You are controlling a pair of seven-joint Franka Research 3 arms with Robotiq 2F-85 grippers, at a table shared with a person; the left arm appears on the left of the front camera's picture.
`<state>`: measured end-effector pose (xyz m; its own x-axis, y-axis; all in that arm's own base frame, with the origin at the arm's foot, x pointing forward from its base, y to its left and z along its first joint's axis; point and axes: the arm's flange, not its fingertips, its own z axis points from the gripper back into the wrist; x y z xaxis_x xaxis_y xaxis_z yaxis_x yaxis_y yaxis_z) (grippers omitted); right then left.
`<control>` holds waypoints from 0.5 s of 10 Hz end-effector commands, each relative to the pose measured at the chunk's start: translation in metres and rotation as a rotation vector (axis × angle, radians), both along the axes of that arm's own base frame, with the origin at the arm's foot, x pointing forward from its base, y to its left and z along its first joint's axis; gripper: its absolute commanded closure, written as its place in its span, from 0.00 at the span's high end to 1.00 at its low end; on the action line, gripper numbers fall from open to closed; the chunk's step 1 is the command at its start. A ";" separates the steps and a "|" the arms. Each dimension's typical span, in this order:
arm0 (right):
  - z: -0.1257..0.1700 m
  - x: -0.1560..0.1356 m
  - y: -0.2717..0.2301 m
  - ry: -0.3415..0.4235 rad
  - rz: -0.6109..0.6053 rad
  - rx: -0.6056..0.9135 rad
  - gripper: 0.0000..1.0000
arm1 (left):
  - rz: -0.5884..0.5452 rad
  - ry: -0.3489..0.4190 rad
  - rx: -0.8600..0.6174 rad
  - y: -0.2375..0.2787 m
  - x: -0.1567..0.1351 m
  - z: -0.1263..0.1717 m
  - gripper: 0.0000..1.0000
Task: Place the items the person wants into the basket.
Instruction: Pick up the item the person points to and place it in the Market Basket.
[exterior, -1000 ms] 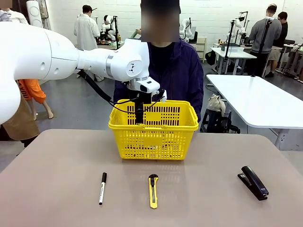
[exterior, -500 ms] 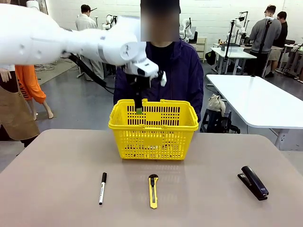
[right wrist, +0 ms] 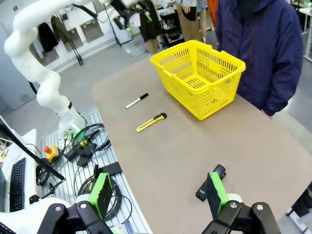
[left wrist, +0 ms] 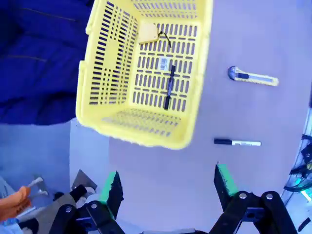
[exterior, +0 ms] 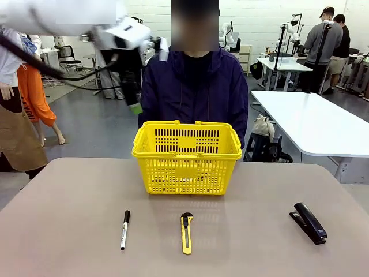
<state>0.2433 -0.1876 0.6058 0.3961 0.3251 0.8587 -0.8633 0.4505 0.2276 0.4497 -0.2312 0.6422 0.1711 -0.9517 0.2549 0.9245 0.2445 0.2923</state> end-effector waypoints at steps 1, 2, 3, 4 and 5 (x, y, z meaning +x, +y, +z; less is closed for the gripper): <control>0.002 0.001 -0.001 -0.026 0.009 0.024 1.00 | 0.002 -0.067 -0.050 0.046 -0.047 -0.018 0.97; 0.002 0.001 -0.001 -0.026 0.009 0.024 1.00 | 0.027 -0.075 -0.075 0.064 -0.065 -0.016 0.97; 0.002 0.001 -0.001 -0.026 0.009 0.024 1.00 | 0.048 -0.065 -0.087 0.077 -0.080 -0.018 0.97; 0.002 0.001 -0.001 -0.026 0.009 0.024 1.00 | 0.067 -0.053 -0.090 0.090 -0.088 -0.022 0.97; 0.002 0.001 -0.001 -0.026 0.009 0.024 1.00 | 0.090 -0.046 -0.101 0.100 -0.093 -0.025 0.97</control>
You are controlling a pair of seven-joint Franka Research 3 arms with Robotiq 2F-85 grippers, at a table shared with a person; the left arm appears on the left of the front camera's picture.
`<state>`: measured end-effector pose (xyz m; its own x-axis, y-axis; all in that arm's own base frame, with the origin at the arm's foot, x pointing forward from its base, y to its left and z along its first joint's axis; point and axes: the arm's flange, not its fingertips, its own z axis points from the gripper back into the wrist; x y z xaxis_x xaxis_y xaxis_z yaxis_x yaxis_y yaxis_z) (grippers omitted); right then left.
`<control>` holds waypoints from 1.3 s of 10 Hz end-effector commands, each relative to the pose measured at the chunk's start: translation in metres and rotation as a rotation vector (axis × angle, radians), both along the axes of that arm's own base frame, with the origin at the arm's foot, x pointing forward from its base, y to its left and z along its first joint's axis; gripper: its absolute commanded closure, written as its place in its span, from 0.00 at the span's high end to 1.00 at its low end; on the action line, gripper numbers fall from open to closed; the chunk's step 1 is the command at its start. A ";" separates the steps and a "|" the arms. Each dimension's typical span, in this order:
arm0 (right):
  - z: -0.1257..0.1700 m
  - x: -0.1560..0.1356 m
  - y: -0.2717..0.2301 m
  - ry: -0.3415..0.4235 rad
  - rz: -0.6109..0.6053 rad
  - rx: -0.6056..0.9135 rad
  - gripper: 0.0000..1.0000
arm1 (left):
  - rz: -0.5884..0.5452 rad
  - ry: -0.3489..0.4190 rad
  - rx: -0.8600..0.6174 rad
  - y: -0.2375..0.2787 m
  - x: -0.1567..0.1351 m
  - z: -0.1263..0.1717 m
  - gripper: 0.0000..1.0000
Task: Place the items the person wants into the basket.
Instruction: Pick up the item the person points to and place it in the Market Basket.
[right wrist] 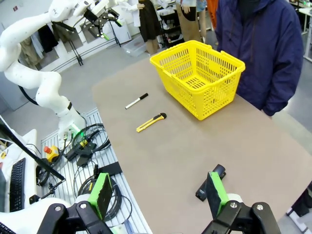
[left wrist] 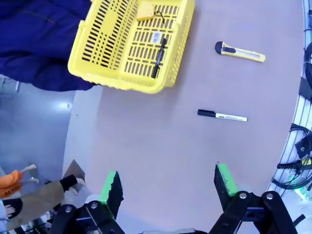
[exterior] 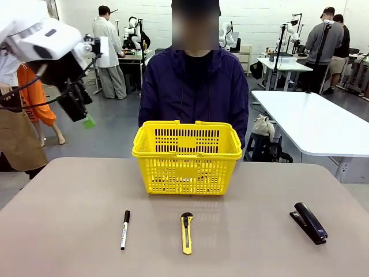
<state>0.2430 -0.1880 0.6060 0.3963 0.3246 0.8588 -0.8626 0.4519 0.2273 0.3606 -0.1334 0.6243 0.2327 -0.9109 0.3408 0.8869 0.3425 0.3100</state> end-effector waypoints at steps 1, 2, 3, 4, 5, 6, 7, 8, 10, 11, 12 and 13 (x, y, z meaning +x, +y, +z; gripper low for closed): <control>0.002 0.002 0.000 -0.026 0.010 0.024 1.00 | 0.038 -0.005 -0.035 0.009 -0.011 -0.012 0.97; 0.002 0.002 0.000 -0.026 0.010 0.024 1.00 | 0.059 0.013 -0.049 0.016 -0.014 -0.017 0.97; 0.002 0.002 0.000 -0.026 0.010 0.024 1.00 | 0.068 0.033 -0.051 0.023 -0.004 -0.019 0.97; 0.002 0.002 0.000 -0.026 0.010 0.024 1.00 | 0.091 0.041 -0.055 0.028 0.007 -0.021 0.97; 0.002 0.002 0.000 -0.026 0.010 0.024 1.00 | 0.044 0.027 -0.031 0.021 -0.009 -0.015 0.97; 0.002 0.002 0.000 -0.026 0.010 0.024 1.00 | 0.044 0.027 -0.031 0.021 -0.009 -0.015 0.97; 0.002 0.002 0.000 -0.026 0.010 0.024 1.00 | 0.044 0.027 -0.031 0.021 -0.009 -0.015 0.97; 0.002 0.002 0.000 -0.026 0.010 0.024 1.00 | 0.044 0.027 -0.031 0.021 -0.009 -0.015 0.97; 0.002 0.002 0.000 -0.026 0.010 0.024 1.00 | 0.044 0.027 -0.031 0.021 -0.009 -0.015 0.97; 0.002 0.002 0.000 -0.026 0.010 0.024 1.00 | 0.044 0.027 -0.031 0.021 -0.009 -0.015 0.97; 0.002 0.002 0.000 -0.026 0.010 0.024 1.00 | 0.044 0.027 -0.031 0.021 -0.009 -0.015 0.97; 0.002 0.002 0.000 -0.026 0.010 0.024 1.00 | 0.044 0.027 -0.031 0.021 -0.009 -0.015 0.97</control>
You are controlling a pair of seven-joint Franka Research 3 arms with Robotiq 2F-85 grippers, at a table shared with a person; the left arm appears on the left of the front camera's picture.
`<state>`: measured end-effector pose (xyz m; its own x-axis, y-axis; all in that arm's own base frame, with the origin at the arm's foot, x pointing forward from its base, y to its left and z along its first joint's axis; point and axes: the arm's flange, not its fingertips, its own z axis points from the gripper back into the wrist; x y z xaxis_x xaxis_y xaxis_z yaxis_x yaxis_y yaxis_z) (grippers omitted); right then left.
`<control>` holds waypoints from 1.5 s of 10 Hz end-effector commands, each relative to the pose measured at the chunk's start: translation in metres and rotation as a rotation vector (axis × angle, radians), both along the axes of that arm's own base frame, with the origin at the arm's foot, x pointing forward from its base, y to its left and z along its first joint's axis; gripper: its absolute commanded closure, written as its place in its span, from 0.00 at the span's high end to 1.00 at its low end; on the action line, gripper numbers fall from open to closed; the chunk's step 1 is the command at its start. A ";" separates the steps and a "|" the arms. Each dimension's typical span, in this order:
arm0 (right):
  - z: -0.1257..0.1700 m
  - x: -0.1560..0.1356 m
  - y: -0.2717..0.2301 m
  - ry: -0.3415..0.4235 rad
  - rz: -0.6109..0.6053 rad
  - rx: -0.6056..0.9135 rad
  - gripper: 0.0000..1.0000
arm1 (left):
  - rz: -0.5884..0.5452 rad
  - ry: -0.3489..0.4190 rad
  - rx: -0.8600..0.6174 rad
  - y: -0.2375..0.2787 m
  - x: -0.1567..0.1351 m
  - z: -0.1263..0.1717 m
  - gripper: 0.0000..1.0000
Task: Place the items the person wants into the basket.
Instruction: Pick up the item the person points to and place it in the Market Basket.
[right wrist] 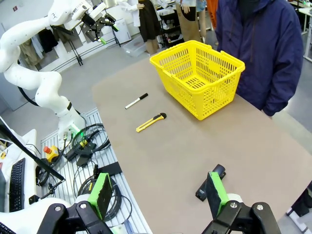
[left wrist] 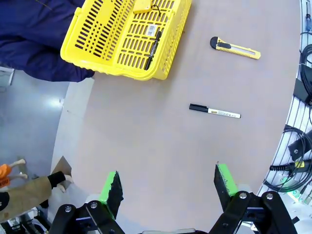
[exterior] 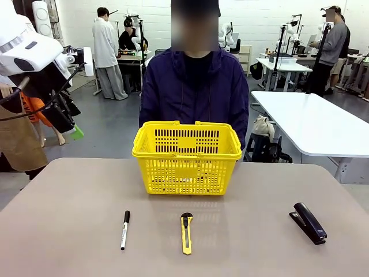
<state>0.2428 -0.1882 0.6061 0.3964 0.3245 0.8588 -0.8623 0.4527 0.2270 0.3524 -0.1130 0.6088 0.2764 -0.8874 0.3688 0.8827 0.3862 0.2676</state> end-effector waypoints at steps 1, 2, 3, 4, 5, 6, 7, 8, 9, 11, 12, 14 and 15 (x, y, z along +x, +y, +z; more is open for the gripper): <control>0.002 0.002 0.000 -0.026 0.011 0.024 1.00 | 0.000 0.000 0.000 0.000 0.000 0.000 0.97; 0.002 0.002 0.000 -0.026 0.011 0.024 1.00 | -0.093 0.013 -0.084 0.023 -0.010 0.012 0.97; 0.002 0.002 0.000 -0.026 0.011 0.024 1.00 | -0.178 0.046 -0.181 0.046 -0.031 0.017 0.97; 0.002 0.002 0.000 -0.026 0.011 0.024 1.00 | -0.224 0.056 -0.281 0.076 -0.042 0.021 0.97; 0.002 0.002 0.000 -0.026 0.011 0.024 1.00 | -0.266 0.061 -0.371 0.104 -0.043 0.025 0.97; 0.002 0.002 0.000 -0.026 0.011 0.024 1.00 | -0.298 0.067 -0.522 0.143 -0.052 0.029 0.97; 0.002 0.002 0.000 -0.026 0.011 0.024 1.00 | -0.269 0.057 -0.584 0.168 -0.063 0.026 0.97; 0.002 0.002 0.000 -0.026 0.011 0.024 1.00 | -0.252 0.053 -0.609 0.190 -0.065 0.023 0.97; 0.002 0.002 0.000 -0.026 0.011 0.024 1.00 | -0.235 0.057 -0.612 0.209 -0.066 0.019 0.97; 0.002 0.002 0.000 -0.026 0.011 0.024 1.00 | -0.198 0.050 -0.617 0.237 -0.077 0.011 0.97; 0.002 0.002 0.000 -0.026 0.011 0.024 1.00 | -0.188 0.051 -0.590 0.248 -0.078 0.009 0.97; 0.002 0.002 0.000 -0.026 0.011 0.024 1.00 | -0.194 0.076 -0.600 0.260 -0.079 0.007 0.97; 0.002 0.002 0.000 -0.026 0.011 0.024 1.00 | -0.193 0.071 -0.612 0.258 -0.080 0.006 0.97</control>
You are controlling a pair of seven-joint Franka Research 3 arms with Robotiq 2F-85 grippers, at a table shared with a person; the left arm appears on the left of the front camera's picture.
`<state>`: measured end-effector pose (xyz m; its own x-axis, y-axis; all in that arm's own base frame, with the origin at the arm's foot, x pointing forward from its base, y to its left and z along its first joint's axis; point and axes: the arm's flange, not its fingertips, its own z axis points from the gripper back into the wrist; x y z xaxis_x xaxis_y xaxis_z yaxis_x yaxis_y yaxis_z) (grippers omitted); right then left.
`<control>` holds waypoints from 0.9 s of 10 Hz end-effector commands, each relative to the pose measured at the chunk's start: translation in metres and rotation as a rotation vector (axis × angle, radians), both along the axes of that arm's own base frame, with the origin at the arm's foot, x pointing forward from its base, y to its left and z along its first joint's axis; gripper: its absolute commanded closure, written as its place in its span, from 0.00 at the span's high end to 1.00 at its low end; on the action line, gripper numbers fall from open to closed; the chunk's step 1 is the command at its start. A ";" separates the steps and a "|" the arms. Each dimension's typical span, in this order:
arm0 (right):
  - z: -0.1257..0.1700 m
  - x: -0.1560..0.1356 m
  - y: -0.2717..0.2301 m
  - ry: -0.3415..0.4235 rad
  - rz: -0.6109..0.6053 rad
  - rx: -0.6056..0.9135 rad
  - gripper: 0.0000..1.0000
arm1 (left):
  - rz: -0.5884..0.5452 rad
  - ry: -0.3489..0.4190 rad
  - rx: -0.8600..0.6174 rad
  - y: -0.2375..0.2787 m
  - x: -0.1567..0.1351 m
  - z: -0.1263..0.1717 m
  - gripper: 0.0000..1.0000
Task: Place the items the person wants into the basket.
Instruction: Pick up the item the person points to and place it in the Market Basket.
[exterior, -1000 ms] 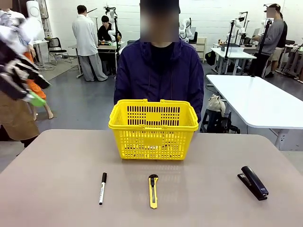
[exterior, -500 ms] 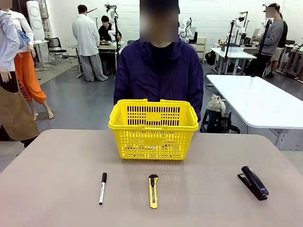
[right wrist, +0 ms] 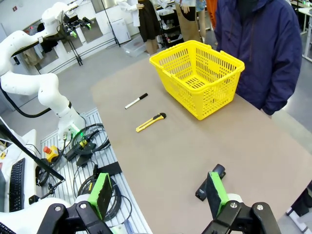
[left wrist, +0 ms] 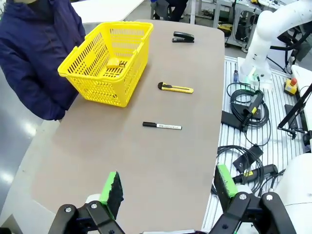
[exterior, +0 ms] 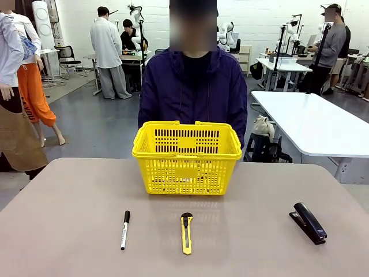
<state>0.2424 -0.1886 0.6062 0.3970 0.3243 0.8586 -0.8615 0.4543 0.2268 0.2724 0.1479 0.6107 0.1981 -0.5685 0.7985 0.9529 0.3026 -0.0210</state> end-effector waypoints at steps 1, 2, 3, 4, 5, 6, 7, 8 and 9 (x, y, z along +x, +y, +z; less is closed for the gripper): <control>0.002 0.002 0.000 -0.026 0.013 0.025 1.00 | -0.009 -0.011 -0.014 -0.006 0.001 0.004 0.97; 0.002 0.002 0.000 -0.026 0.013 0.025 1.00 | 0.000 0.000 0.000 0.000 0.000 0.000 0.97; 0.002 0.002 0.000 -0.026 0.013 0.025 1.00 | 0.000 0.000 0.000 0.000 0.000 0.000 0.97; 0.002 0.002 0.000 -0.026 0.013 0.025 1.00 | 0.000 0.000 0.000 0.000 0.000 0.000 0.97; 0.002 0.002 0.000 -0.026 0.013 0.025 1.00 | 0.000 0.000 0.000 0.000 0.000 0.000 0.97; 0.002 0.002 0.000 -0.026 0.013 0.025 1.00 | 0.000 0.000 0.000 0.000 0.000 0.000 0.97; 0.002 0.002 0.000 -0.026 0.013 0.025 1.00 | 0.000 0.000 0.000 0.000 0.000 0.000 0.97; 0.002 0.002 0.000 -0.026 0.013 0.025 1.00 | 0.000 0.000 0.000 0.000 0.000 0.000 0.97; 0.002 0.002 0.000 -0.026 0.013 0.025 1.00 | 0.000 0.000 0.000 0.000 0.000 0.000 0.97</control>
